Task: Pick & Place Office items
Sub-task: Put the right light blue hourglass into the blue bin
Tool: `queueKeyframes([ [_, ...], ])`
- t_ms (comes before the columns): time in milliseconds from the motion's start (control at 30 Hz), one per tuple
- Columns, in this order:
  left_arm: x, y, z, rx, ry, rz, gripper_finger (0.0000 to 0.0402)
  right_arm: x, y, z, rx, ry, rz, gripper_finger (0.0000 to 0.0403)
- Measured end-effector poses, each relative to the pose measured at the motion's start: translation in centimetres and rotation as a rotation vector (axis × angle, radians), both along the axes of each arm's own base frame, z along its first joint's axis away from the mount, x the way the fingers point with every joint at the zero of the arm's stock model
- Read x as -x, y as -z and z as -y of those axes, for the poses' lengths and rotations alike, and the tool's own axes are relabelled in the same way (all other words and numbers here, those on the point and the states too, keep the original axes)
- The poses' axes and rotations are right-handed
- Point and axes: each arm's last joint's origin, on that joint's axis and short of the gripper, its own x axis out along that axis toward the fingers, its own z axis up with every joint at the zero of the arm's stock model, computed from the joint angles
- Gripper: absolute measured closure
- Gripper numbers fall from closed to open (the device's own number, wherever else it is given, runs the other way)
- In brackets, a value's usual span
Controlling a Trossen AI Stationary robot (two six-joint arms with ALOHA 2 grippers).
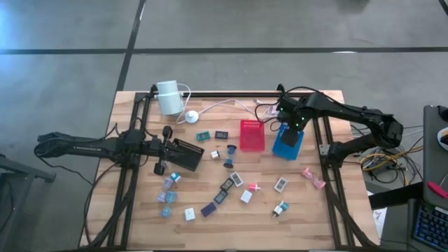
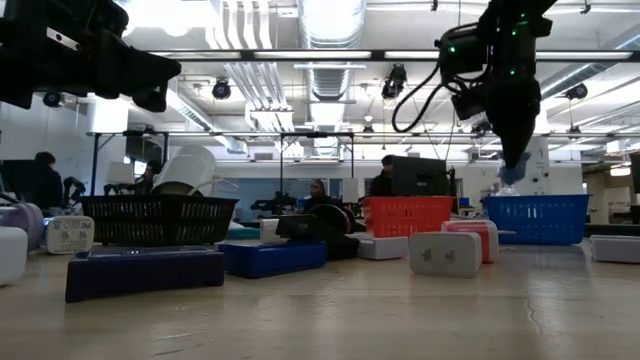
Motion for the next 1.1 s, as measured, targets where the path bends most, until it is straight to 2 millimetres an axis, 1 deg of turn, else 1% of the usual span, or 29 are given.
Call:
queueKeyframes([
  [300, 0.0, 0.0, 0.0, -0.003, 0.000, 0.001, 0.0384, 0.4, 0.8, 0.7, 0.003, 0.050, 0.011, 0.0209],
  [400, 0.0, 0.0, 0.0, -0.003, 0.000, 0.001, 0.0385, 0.3, 1.4, 0.8, -0.034, 0.061, 0.015, 0.0209],
  [533, 0.0, 0.0, 0.0, -0.002, 0.000, 0.001, 0.0385, -0.5, 2.4, 1.4, -0.063, 0.067, -0.030, 0.0209],
  [833, 0.0, 0.0, 0.0, 0.000, 0.000, -0.001, 0.0387, -2.7, 3.5, 2.7, -0.103, 0.026, -0.095, 0.0207],
  [933, 0.0, 0.1, 0.0, 0.001, 0.000, -0.005, 0.0387, -3.3, 3.5, 3.1, -0.085, 0.013, -0.078, 0.0187],
  [1033, 0.0, 0.1, 0.0, 0.001, 0.000, -0.013, 0.0388, -3.5, 3.8, 3.3, -0.061, 0.004, -0.103, 0.0159],
  [1100, 0.0, 0.2, 0.0, 0.005, -0.001, -0.017, 0.0387, -3.3, 3.1, 3.2, -0.044, 0.002, -0.085, 0.0143],
])
